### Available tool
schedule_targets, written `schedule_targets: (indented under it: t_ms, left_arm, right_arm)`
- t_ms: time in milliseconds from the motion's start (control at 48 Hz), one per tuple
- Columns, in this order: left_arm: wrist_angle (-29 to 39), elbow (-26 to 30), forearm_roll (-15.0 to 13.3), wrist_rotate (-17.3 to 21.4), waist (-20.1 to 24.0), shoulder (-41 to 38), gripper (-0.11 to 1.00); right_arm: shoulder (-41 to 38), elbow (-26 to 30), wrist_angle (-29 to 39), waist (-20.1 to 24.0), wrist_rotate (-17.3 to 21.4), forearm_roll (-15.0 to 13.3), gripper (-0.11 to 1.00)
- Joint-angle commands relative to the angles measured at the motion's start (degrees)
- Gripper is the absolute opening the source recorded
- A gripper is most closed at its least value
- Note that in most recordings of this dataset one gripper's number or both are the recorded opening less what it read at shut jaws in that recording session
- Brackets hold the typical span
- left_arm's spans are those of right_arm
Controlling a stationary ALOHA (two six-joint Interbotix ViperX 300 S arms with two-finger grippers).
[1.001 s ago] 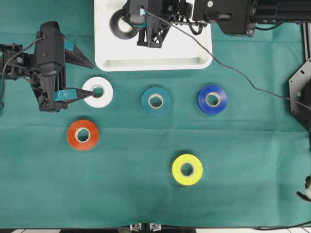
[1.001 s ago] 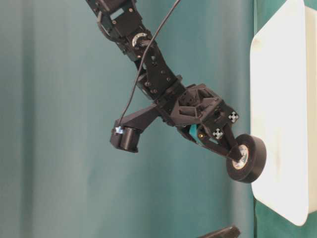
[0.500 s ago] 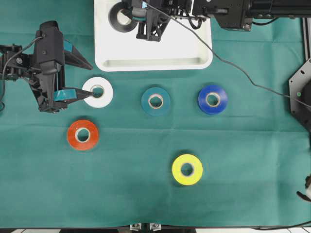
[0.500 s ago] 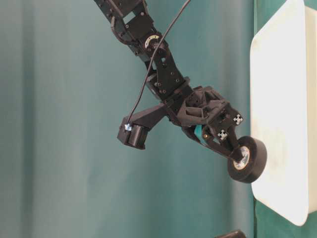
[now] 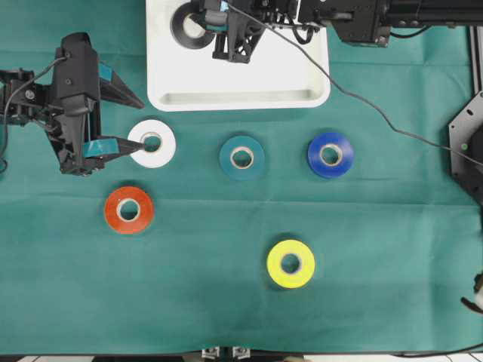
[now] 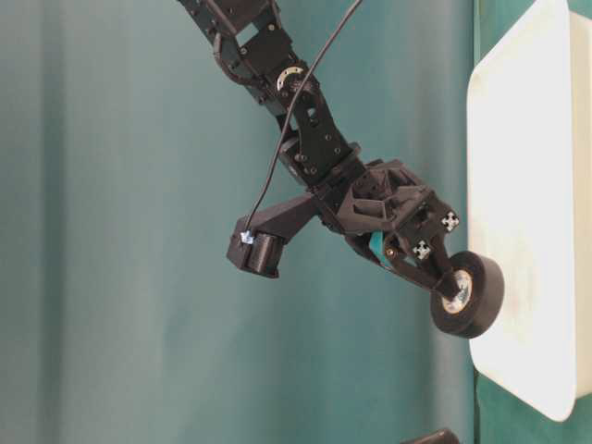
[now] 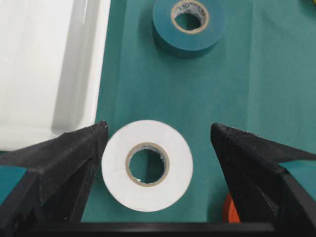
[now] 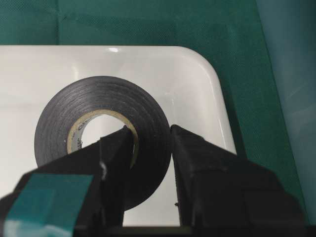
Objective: Put the tape alternately from left to right into the white case.
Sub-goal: 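Lower the black roll into the tray and open the right gripper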
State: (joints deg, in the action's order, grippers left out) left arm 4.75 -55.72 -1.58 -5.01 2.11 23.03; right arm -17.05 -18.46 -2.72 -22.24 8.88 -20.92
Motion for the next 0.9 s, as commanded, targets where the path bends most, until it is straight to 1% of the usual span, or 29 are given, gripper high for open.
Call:
schedule_targets:
  t_ms: [0, 42, 188, 229, 250, 271, 354, 876]
  left_arm:
    - [-0.44, -0.35, -0.09, 0.0, -0.09, 0.35, 0.66]
    - [-0.44, -0.35, -0.09, 0.0, 0.0, 0.35, 0.66]
    - [-0.53, -0.26, -0.09, 0.0, -0.09, 0.35, 0.66]
    - [-0.53, -0.35, -0.09, 0.0, -0.09, 0.35, 0.66]
    - [-0.53, -0.35, -0.09, 0.0, -0.09, 0.35, 0.66]
    - [-0.53, -0.26, -0.09, 0.0, -0.09, 0.35, 0.66]
    - [-0.53, -0.35, -0.09, 0.0, -0.09, 0.35, 0.66]
    - [-0.53, -0.35, -0.09, 0.0, 0.0, 0.35, 0.66]
  right_arm:
    - [1.14, 1.49, -0.53, -0.09, 0.18, 0.0, 0.24]
    - [1.14, 1.41, -0.62, -0.09, 0.18, 0.0, 0.28]
    - [1.14, 1.41, -0.53, -0.09, 0.18, 0.0, 0.72]
    - [1.14, 1.41, -0.62, -0.09, 0.18, 0.0, 0.83]
    - [1.14, 1.41, -0.7, -0.09, 0.18, 0.0, 0.86]
    - [1.14, 1.41, -0.7, 0.0, 0.18, 0.0, 0.87]
    - [1.14, 1.41, -0.62, -0.09, 0.18, 0.0, 0.83]
    - [1.14, 1.14, -0.35, -0.09, 0.44, 0.0, 0.84]
